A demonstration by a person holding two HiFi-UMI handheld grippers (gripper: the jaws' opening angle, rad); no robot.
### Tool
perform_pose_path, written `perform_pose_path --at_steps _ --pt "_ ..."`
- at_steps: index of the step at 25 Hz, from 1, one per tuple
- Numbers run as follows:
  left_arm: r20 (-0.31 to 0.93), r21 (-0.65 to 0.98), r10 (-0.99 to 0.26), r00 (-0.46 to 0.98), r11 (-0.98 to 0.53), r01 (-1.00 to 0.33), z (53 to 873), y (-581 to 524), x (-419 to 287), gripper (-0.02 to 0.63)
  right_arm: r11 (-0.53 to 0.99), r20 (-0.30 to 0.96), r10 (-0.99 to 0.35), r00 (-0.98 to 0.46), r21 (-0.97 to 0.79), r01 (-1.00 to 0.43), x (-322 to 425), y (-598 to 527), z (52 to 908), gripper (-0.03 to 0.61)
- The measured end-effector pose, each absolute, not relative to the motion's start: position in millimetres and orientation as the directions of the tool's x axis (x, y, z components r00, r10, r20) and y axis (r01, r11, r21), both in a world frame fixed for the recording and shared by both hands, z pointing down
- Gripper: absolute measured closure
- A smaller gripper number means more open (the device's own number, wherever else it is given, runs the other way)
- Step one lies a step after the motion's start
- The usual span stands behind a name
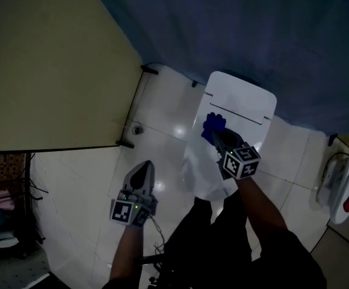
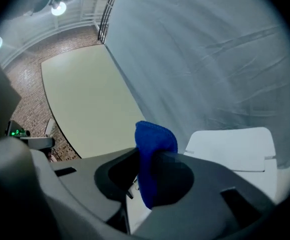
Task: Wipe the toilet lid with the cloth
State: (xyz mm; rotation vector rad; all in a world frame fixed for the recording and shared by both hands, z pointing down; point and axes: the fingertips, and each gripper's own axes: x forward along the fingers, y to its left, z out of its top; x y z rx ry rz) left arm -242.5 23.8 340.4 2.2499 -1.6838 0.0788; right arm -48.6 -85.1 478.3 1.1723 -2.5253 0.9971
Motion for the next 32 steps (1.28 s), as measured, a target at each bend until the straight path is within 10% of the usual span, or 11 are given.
perform_pose_path --at_steps 13,32 --pt "0.392 0.343 -0.862 0.322 -0.188 -0.921 451.6 -10.7 -222.4 0.623 0.08 0.653 -0.423 -0.628 -0.663 -0.744 -116.8 -180.9 670.7 0.515" --pt "0.516 0.351 -0.72 0.464 -0.317 -0.881 509.4 -23.7 -151.7 0.621 0.184 0.832 -0.329 -0.447 -0.408 -0.894 -21.5 -172.7 733.9 0.514"
